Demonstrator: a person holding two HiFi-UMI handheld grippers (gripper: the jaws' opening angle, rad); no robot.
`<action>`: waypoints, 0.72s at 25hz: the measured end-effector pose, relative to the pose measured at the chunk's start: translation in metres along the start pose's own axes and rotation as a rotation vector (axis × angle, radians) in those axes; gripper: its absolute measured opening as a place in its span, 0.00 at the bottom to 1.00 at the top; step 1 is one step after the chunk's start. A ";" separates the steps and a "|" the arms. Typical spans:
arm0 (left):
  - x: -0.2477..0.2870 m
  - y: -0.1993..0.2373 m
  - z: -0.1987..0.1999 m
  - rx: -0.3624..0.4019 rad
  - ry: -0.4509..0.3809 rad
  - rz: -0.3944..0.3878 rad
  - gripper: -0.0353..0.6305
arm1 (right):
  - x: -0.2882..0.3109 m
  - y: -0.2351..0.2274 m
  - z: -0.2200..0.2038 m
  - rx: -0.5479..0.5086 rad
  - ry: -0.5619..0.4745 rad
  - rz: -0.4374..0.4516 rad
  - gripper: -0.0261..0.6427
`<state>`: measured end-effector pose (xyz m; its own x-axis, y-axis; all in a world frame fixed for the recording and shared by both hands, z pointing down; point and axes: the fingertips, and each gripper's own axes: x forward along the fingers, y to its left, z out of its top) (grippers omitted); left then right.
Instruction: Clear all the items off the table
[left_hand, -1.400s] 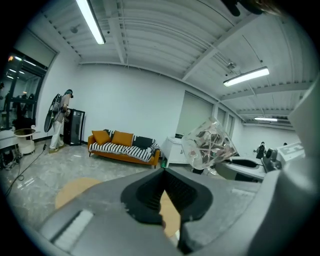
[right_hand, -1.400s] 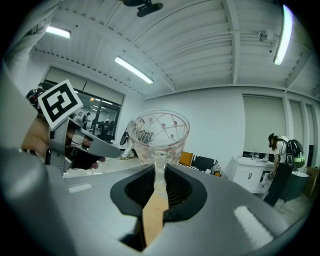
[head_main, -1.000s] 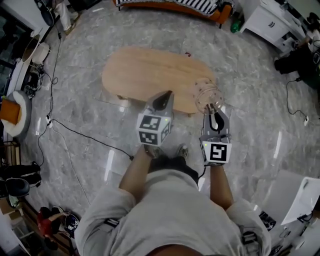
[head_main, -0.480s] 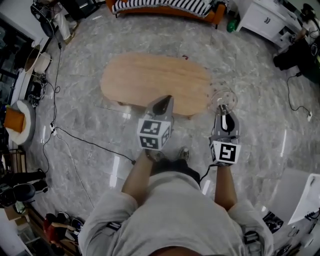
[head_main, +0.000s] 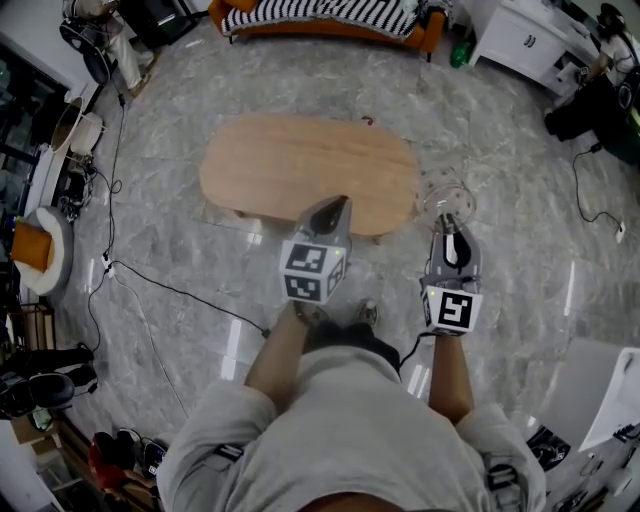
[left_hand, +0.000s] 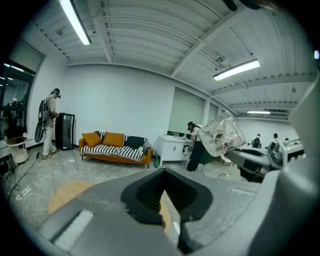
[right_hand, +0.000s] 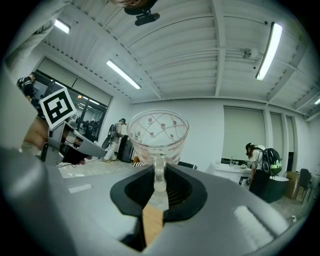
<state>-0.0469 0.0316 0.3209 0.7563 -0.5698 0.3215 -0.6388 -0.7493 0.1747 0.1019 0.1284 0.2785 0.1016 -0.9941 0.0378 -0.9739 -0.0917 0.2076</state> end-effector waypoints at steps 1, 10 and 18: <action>0.001 -0.001 0.001 0.001 0.000 -0.001 0.08 | 0.000 -0.001 0.001 0.000 -0.003 -0.002 0.10; 0.004 -0.005 0.002 0.006 0.002 0.006 0.08 | 0.000 -0.007 0.001 0.004 -0.009 -0.001 0.10; 0.011 -0.009 0.001 0.011 0.005 0.005 0.08 | 0.003 -0.012 -0.001 0.010 -0.016 0.002 0.10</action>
<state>-0.0323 0.0318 0.3218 0.7521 -0.5721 0.3270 -0.6412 -0.7499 0.1628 0.1145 0.1263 0.2770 0.0962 -0.9951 0.0231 -0.9761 -0.0897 0.1980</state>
